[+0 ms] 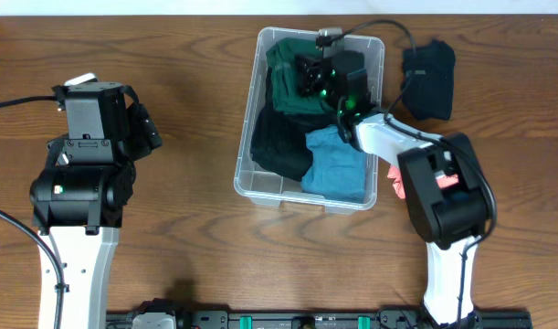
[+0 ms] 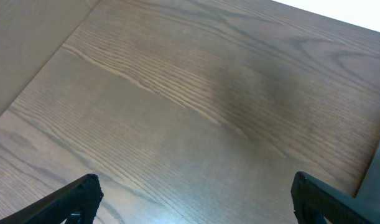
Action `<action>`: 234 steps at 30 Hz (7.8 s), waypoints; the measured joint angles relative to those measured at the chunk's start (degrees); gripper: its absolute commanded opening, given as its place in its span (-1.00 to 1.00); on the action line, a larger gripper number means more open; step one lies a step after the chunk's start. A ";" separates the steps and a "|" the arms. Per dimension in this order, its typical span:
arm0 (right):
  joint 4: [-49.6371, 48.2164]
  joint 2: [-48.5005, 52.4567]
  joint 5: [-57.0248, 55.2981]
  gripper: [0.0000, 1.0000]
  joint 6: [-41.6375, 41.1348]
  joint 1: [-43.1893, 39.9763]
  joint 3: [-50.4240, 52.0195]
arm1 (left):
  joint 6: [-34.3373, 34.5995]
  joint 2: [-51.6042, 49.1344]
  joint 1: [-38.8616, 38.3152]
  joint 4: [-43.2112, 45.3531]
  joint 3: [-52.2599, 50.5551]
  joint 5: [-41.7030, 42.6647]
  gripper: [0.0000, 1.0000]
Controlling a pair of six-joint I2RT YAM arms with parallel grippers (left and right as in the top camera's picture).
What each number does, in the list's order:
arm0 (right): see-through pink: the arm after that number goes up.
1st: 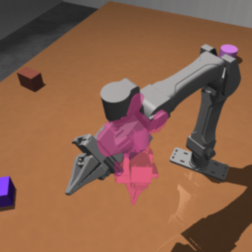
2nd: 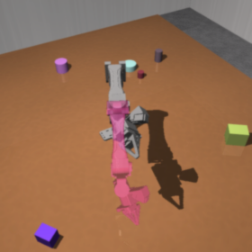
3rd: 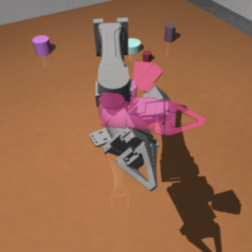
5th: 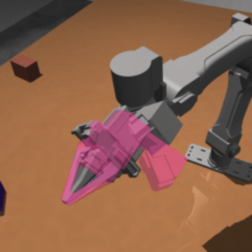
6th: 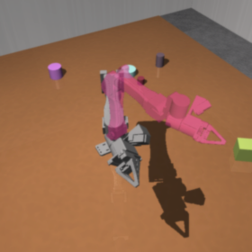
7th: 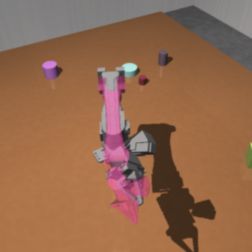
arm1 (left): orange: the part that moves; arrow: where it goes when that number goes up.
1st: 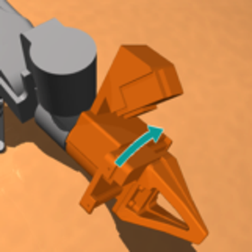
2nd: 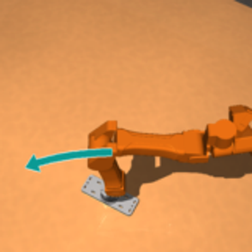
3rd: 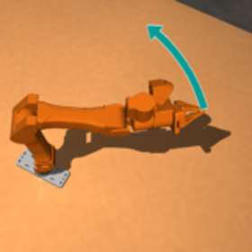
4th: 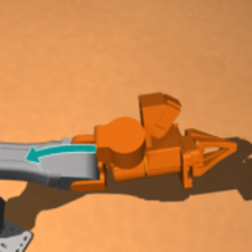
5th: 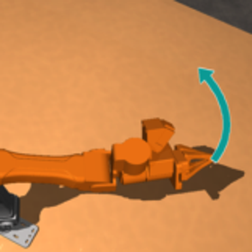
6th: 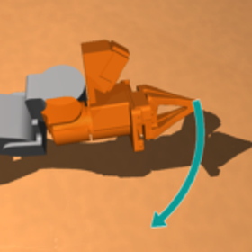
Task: Pack container
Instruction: 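Release the green garment and withdraw the right gripper to the right, then grasp the folded black garment at top right with the right gripper, then lift the black garment and carry it over the container, then lower the black garment into the container and press it down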
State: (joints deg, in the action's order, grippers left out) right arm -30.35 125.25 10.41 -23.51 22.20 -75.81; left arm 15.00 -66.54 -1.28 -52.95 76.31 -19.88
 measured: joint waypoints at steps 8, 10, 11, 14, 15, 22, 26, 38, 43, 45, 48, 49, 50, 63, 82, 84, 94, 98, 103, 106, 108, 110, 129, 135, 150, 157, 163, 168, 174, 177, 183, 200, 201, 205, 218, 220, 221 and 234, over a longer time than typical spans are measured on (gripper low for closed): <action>-0.61 0.24 2.36 -0.85 -1.70 -0.22 -0.42 | 0.00 0.00 0.00 0.00 0.00 0.00 0.96; -0.11 -0.70 4.00 -0.77 -1.90 -0.48 -0.39 | 0.00 0.00 0.00 0.00 0.00 -0.02 0.96; 0.37 -1.64 5.03 -0.53 -1.97 -0.61 -0.33 | 0.00 0.00 0.00 0.00 0.00 0.00 0.96; 2.93 -7.10 8.33 0.33 -2.58 -1.51 0.07 | 0.00 0.00 0.00 -0.02 0.00 0.00 0.96; 4.31 -9.75 9.14 0.45 -2.58 -2.05 0.13 | 0.00 0.00 0.00 0.00 0.00 0.00 0.96; 18.25 -28.02 12.35 0.98 -1.01 -12.48 -0.42 | 0.00 0.00 0.00 0.00 0.00 0.00 0.96; 29.73 -31.56 13.44 0.98 0.83 -22.93 -0.83 | 0.00 0.00 0.00 0.00 0.00 0.00 0.96; 43.01 -20.92 16.57 0.92 9.97 -44.39 -0.57 | 0.00 0.00 0.00 0.00 0.00 0.00 0.96; 42.01 -14.91 19.96 0.77 12.55 -45.77 -0.57 | 0.00 0.00 0.00 0.00 0.00 0.00 0.96; 41.29 -11.58 22.58 0.75 13.22 -46.03 -0.57 | 0.00 0.00 0.00 0.00 0.00 -0.02 0.96; 41.16 -7.54 24.59 0.77 13.53 -46.27 -0.55 | 0.00 0.00 0.00 0.00 0.00 0.00 0.96; 41.13 -6.29 24.94 0.77 13.55 -46.36 -0.55 | 0.00 0.00 0.00 0.00 0.00 -0.02 0.96; 41.13 -5.27 25.18 0.76 13.53 -46.40 -0.55 | 0.00 0.00 0.00 0.00 0.00 0.00 0.96; 40.04 -1.88 31.06 0.69 10.27 -45.68 -0.59 | 0.00 0.00 0.00 0.00 0.00 0.00 0.96; 32.79 -0.87 28.26 -0.80 0.87 -42.47 -0.42 | 0.00 0.00 0.00 0.00 0.00 0.00 0.96; 30.91 -0.81 29.14 -0.77 0.04 -42.47 -0.35 | 0.00 0.00 0.00 0.00 0.00 0.00 0.96; 26.88 -0.76 33.03 0.03 -3.04 -42.47 -0.33 | 0.00 0.00 0.00 0.00 0.00 -0.02 0.96; 28.35 -0.76 31.85 0.48 -2.58 -42.32 -0.31 | 0.00 0.00 0.00 0.02 0.00 -0.02 0.96; 32.44 -0.74 26.84 0.68 -0.46 -40.74 -0.26 | 0.00 0.00 0.00 0.00 0.00 0.00 0.96; 34.03 -0.83 24.72 0.68 0.61 -39.78 -0.79 | 0.00 0.00 0.00 0.02 0.00 0.00 0.96; 35.15 -0.92 23.96 0.67 1.25 -39.56 -1.20 | 0.00 0.00 0.00 0.02 0.00 0.00 0.96; 36.50 -1.05 23.58 0.61 1.68 -39.45 -1.42 | 0.00 0.00 0.00 0.00 0.00 0.00 0.96; 34.62 -1.07 25.33 -0.97 -0.63 -37.86 -0.66 | 0.00 0.00 0.00 0.00 0.00 0.00 0.96; 32.09 -7.30 27.80 -0.98 -1.49 -38.32 0.52 | 0.00 0.00 0.00 0.00 0.00 0.00 0.96; 23.41 -33.94 43.56 -0.97 -6.12 -32.76 0.24 | 0.00 0.00 0.00 0.00 0.00 0.00 0.96; 22.77 -33.81 45.48 -0.98 -6.08 -23.26 0.24 | 0.00 0.00 0.00 0.00 0.00 0.00 0.96; 21.57 -33.77 41.62 -0.98 -3.26 -15.04 0.24 | 0.00 0.00 0.00 0.00 0.00 0.00 0.96; 25.27 -32.76 34.62 -0.97 -0.83 -9.84 0.22 | 0.00 0.00 0.00 0.02 0.00 -0.02 0.96; 30.75 -26.21 27.15 -0.97 -0.61 -4.35 0.22 | 0.00 0.00 0.00 0.02 0.00 0.00 0.96; 34.32 -22.14 25.55 -0.97 -2.95 -1.36 0.24 | 0.00 0.00 0.00 0.00 0.00 -0.02 0.96; 40.48 -18.91 21.79 -0.97 -8.81 4.46 0.24 | 0.00 0.00 0.00 0.02 0.00 0.00 0.96; 49.53 -19.02 19.65 -0.93 -13.14 5.22 0.22 | 0.00 0.00 0.00 0.00 0.00 0.00 0.96; 49.64 -19.19 19.61 -0.87 -12.85 5.20 0.22 | 0.00 0.00 0.00 0.02 0.00 0.00 0.96; 49.99 -21.07 18.18 -0.05 -11.19 5.20 0.22 | 0.00 0.00 0.00 0.02 0.00 0.00 0.96; 50.77 -33.90 0.87 0.44 -4.26 3.69 0.22 | 0.00 0.00 0.00 0.02 0.00 -0.02 0.96; 47.78 -34.40 0.22 0.18 -3.80 2.84 0.15 | 0.00 0.00 0.00 0.00 0.00 0.00 0.96; 46.25 -34.42 0.07 0.11 -3.67 2.38 0.11 | 0.00 0.00 0.00 0.00 0.00 0.00 0.96; 31.06 -21.73 6.75 -0.48 -3.08 2.08 0.00 | 0.00 0.00 0.00 0.00 0.00 0.00 0.96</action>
State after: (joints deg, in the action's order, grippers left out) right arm 0.71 103.53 17.17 -26.59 24.27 -75.81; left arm 15.00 -66.54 -1.28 -52.95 76.31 -19.88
